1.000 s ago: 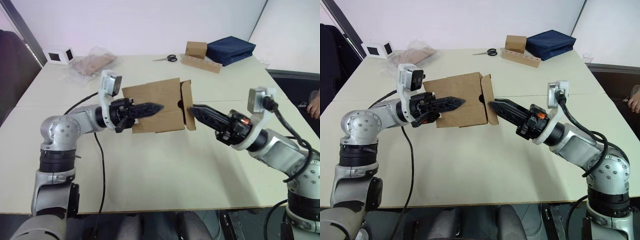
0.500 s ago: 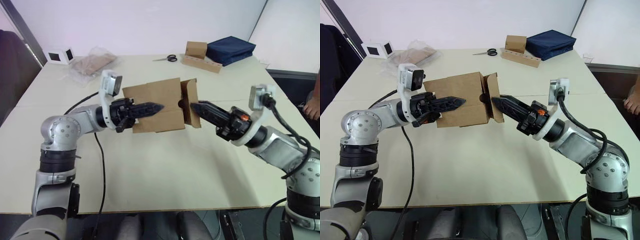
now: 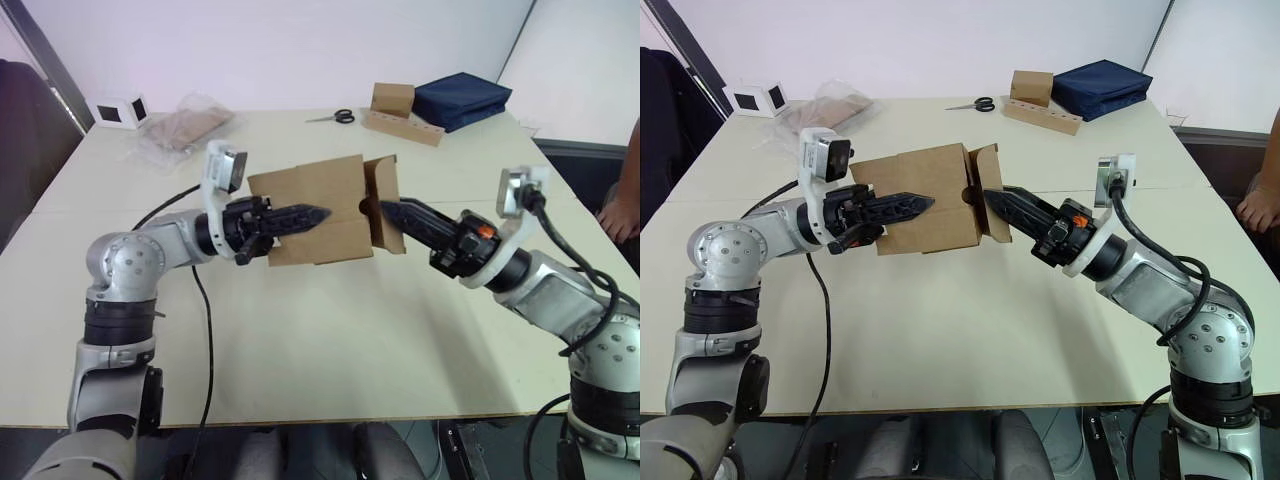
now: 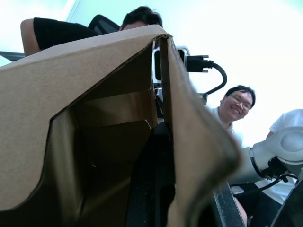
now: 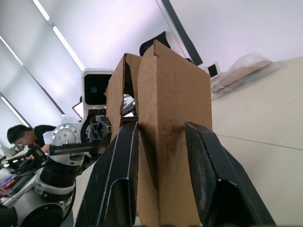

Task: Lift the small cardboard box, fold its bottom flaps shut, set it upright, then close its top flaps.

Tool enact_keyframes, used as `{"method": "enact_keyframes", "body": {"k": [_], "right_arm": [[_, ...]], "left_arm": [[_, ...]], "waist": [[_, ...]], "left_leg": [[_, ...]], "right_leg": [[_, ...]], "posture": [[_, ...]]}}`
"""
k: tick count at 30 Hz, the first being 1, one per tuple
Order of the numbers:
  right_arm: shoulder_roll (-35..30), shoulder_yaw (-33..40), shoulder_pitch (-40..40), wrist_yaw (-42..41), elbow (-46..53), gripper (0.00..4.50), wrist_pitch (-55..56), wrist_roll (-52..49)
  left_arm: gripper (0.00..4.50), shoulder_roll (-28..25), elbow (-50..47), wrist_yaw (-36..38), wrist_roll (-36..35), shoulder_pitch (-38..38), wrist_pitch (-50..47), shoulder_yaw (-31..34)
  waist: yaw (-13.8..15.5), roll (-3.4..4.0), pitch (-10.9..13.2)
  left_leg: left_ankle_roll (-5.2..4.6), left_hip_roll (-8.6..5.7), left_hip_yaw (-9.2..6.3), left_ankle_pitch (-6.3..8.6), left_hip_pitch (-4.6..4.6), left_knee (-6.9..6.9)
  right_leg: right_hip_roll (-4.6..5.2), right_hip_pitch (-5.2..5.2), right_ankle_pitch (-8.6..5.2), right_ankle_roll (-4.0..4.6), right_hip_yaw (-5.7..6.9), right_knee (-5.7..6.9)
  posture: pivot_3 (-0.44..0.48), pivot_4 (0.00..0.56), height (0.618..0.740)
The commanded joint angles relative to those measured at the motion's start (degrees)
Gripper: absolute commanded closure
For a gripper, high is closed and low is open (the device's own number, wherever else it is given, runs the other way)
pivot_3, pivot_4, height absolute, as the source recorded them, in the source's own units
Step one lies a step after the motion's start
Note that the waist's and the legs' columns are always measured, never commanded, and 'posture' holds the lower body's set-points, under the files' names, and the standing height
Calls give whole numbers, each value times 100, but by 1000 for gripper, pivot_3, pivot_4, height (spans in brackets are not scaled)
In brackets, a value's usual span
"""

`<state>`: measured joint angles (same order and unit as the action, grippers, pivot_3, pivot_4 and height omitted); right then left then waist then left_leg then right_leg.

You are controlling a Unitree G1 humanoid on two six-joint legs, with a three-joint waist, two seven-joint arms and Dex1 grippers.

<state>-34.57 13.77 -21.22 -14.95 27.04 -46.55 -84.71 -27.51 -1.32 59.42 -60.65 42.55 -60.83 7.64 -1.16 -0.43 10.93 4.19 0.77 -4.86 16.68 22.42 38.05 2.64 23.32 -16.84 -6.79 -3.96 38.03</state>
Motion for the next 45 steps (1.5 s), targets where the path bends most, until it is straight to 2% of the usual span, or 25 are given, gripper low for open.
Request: {"method": "enact_keyframes", "body": {"k": [1,16,19,45], "right_arm": [[20,51,-135,87,254,2988,134,-86],[103,-4,-97,504,538,2988,289,-216],[91,-14,-76,530,565,3726,296,-246],[56,-11,-253,579,350,3726,423,45]], "left_arm": [[4500,12,-114,-18,-84,68,75,94],[4500,180,-141,-252,63,3,273,74],[4500,175,-165,-250,43,-6,262,83],[4500,137,-311,-319,-184,-48,113,124]], "waist": [[1,0,0],[1,0,0],[1,0,0],[1,0,0]], "left_leg": [[0,0,0,0,0,0],[0,0,0,0,0,0],[0,0,0,0,0,-1],[0,0,0,0,0,-2]], "right_leg": [[0,0,0,0,0,0],[0,0,0,0,0,0],[0,0,0,0,0,0],[0,0,0,0,0,-2]], "posture": [[0,150,740],[0,150,740],[0,150,740],[0,150,740]]}}
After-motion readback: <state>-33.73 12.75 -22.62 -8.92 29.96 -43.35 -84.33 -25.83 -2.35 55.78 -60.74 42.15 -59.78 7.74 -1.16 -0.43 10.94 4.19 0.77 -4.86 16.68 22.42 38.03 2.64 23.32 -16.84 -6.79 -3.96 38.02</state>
